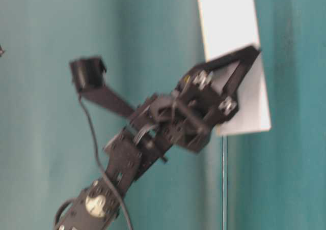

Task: Move the wooden board into place and insert the rod into its hole.
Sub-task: 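Drag the board with the left gripper toward the table centre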

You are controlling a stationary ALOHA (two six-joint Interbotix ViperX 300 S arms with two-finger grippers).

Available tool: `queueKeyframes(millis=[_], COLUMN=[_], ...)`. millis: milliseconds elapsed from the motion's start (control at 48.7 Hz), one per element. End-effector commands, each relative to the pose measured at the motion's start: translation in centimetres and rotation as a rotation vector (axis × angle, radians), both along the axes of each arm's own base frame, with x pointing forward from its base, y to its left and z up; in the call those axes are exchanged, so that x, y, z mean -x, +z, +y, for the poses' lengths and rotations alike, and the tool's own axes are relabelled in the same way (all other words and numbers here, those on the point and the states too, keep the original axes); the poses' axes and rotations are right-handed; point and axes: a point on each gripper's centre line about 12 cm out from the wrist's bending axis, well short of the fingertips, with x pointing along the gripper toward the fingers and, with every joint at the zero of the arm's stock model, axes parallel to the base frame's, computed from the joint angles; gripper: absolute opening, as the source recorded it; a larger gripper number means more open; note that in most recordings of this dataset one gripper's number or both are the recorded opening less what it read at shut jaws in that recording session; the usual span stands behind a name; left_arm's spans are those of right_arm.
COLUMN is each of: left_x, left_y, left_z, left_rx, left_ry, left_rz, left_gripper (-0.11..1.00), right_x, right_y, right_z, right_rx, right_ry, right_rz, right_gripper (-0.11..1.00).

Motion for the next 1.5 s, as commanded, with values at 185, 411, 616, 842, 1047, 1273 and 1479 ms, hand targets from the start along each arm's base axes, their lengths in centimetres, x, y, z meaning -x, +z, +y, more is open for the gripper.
queueKeyframes(millis=[185, 411, 616, 842, 1047, 1273, 1479], left_x=[-4.5, -5.9, -6.3, -6.5, -6.9, -7.8, -7.9], left_y=[1.8, 1.7, 0.1, -1.1, -1.5, -1.7, -2.3], left_z=[-0.9, -1.7, -2.6, -2.6, -2.7, -3.0, -3.1], left_rx=[0.002, 0.006, 0.049, 0.077, 0.077, 0.071, 0.07], left_ry=[-0.016, -0.034, -0.021, 0.003, 0.001, -0.01, -0.012], left_rz=[-0.092, -0.083, -0.033, -0.014, -0.014, -0.021, -0.013], left_gripper=[0.22, 0.22, 0.22, 0.22, 0.22, 0.22, 0.22], right_x=[0.4, 0.4, 0.4, 0.3, 0.3, 0.3, 0.3], right_y=[2.1, 2.2, 2.2, 2.1, 2.1, 1.9, 1.8], right_z=[0.0, 0.0, 0.0, 0.1, 0.1, 0.1, 0.1], right_rx=[-0.016, -0.017, -0.016, -0.015, -0.014, -0.014, -0.013], right_ry=[0.003, 0.003, 0.003, 0.003, 0.003, 0.003, 0.004], right_rz=[-0.048, -0.05, -0.048, -0.045, -0.046, -0.041, -0.039], right_gripper=[0.93, 0.93, 0.93, 0.92, 0.92, 0.92, 0.92])
